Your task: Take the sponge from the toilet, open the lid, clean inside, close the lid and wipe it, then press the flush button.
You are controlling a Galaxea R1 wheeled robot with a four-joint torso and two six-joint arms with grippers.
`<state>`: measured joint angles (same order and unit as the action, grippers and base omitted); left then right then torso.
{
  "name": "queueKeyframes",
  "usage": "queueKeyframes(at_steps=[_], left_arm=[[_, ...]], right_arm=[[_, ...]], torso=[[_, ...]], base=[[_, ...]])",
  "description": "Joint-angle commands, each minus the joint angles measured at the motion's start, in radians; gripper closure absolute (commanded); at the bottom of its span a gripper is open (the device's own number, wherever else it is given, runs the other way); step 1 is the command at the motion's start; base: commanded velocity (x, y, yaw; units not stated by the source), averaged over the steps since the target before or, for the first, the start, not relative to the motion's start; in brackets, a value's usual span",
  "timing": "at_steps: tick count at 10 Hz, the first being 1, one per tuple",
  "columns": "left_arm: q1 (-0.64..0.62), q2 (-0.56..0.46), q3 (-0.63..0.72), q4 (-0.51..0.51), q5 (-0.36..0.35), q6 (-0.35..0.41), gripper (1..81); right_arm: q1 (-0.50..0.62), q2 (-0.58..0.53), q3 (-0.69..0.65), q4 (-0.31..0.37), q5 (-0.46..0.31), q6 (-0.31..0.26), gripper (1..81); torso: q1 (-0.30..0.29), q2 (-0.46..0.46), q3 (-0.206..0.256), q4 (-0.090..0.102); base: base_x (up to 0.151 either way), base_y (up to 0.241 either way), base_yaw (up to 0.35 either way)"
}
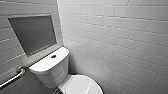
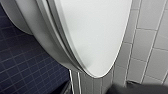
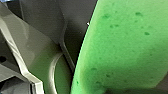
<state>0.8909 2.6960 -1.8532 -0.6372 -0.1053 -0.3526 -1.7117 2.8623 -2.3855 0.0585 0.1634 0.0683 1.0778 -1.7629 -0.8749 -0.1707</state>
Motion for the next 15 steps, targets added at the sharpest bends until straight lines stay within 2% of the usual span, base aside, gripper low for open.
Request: queueKeyframes(at_steps=[1,6,11,15], left_arm=[[-0.118,0.028,-0.027,0.016,0.05,0.0,1.0],[-0.144,0.091,-0.089,0.016,0.045,-0.005,1.0],[-0.152,0.088,-0.09,0.022,0.044,-0.005,1.0],[-0.152,0.124,-0.178,0.022,0.047,-0.005,1.0]], right_arm=[[0.04,0.001,0.0,0.007,-0.001,0.004,81.1],[0.036,0.004,-0.009,0.006,-0.001,0.004,81.1],[0.036,0.007,-0.01,0.006,-0.001,0.004,81.1],[0.039,0.008,-0.009,0.006,-0.001,0.004,81.1]], torso=[[0.0,0.0,0.0,0.0],[0.0,0.0,0.0,0.0],[0.0,0.0,0.0,0.0],[0.0,0.0,0.0,0.0]], base=[[0.0,0.0,0.0],[0.0,0.0,0.0],[0.0,0.0,0.0],[0.0,0.0,0.0]])
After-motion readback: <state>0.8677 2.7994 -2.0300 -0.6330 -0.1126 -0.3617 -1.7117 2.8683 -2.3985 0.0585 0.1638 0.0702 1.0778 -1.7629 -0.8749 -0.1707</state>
